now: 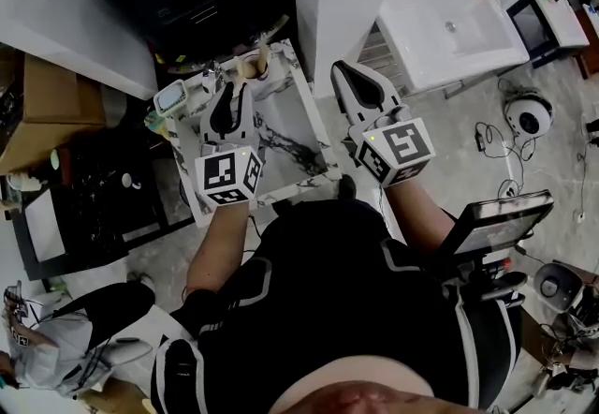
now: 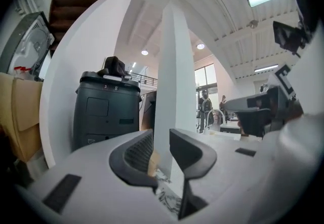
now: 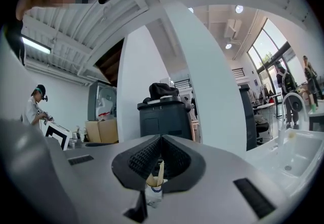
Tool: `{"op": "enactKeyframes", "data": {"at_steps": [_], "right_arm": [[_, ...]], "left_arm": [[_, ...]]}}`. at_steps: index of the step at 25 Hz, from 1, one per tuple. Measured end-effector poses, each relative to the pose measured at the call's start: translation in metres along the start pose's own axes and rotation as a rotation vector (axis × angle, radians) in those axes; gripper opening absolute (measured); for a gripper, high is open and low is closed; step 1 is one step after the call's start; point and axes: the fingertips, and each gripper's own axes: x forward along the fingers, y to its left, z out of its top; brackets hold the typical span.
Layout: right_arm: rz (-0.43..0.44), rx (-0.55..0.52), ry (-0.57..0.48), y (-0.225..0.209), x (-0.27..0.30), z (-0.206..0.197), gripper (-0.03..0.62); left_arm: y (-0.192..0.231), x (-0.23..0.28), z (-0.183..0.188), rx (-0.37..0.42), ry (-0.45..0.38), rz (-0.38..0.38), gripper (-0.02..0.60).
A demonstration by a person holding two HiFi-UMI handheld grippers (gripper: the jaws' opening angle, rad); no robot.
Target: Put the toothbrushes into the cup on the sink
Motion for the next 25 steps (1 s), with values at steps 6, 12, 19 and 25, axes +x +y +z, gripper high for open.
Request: {"op": "enactKeyframes", "data": {"at_steps": [6,12,19,25], "right_arm": [[0.028,-0.005,-0.028,0.007,0.000,0.010,0.025],[0.049,-0.012,-0.036,0.010,-0.005,0.017,0.025],[0.066,-0.038,-0.021,0.010,-0.010,0.017,0.025],[0.049,-0.087,-0.034,0.010,-0.014,0.018,0.023]], "left_arm": [[-0.012,-0.027,0.031,-0.031,-0.062,-0.023,0.053],[-0.003,-0.047,0.052,-0.013,-0.091,0.075,0.006],[-0.024,-0.051,0.056,-0.048,-0.090,0.010,0.005],[-0.029,-0.051,0.045,-0.057,-0.070,0.006,0.005]]}}
